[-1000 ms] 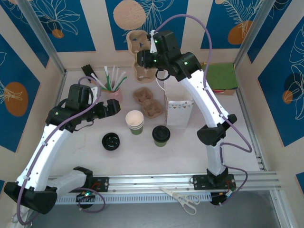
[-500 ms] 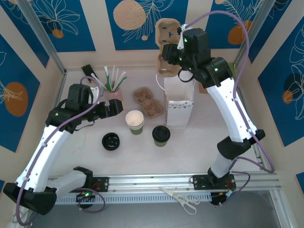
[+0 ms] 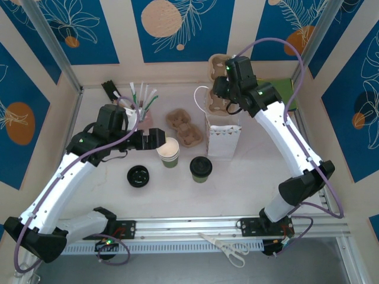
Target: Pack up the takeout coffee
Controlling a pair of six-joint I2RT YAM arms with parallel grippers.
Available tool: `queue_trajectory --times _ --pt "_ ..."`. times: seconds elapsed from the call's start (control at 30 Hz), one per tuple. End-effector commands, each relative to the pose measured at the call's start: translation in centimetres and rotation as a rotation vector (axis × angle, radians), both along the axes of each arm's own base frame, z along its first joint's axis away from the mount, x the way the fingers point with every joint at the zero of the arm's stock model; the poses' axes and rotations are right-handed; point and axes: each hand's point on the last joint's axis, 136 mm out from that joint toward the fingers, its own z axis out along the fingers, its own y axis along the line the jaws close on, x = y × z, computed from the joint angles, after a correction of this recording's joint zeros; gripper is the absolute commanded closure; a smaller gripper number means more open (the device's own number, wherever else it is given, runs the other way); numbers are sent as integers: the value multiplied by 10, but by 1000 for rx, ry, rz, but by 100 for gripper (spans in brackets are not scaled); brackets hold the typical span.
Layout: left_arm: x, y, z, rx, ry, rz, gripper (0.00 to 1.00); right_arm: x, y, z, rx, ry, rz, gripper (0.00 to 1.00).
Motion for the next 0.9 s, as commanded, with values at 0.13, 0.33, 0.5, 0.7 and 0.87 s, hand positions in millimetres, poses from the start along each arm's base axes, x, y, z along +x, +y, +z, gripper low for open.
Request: queue_trajectory --times 0.13,0.33,0.5,0.7,0.87 --pt "-5 0 11 13 -45 -34 0 -2 -13 -8 33 2 -67 64" --pt "-4 2 7 32 -48 -30 0 -9 -15 -26 27 58 -78 64" --pt "-1 -1 7 29 -47 -36 0 -16 -14 -35 31 83 -73 64" --pt "2 0 6 45 -53 -32 0 -24 -14 -52 16 152 -67 64" --pt "3 0 5 50 -54 -33 0 -29 -15 -66 5 201 -57 64"
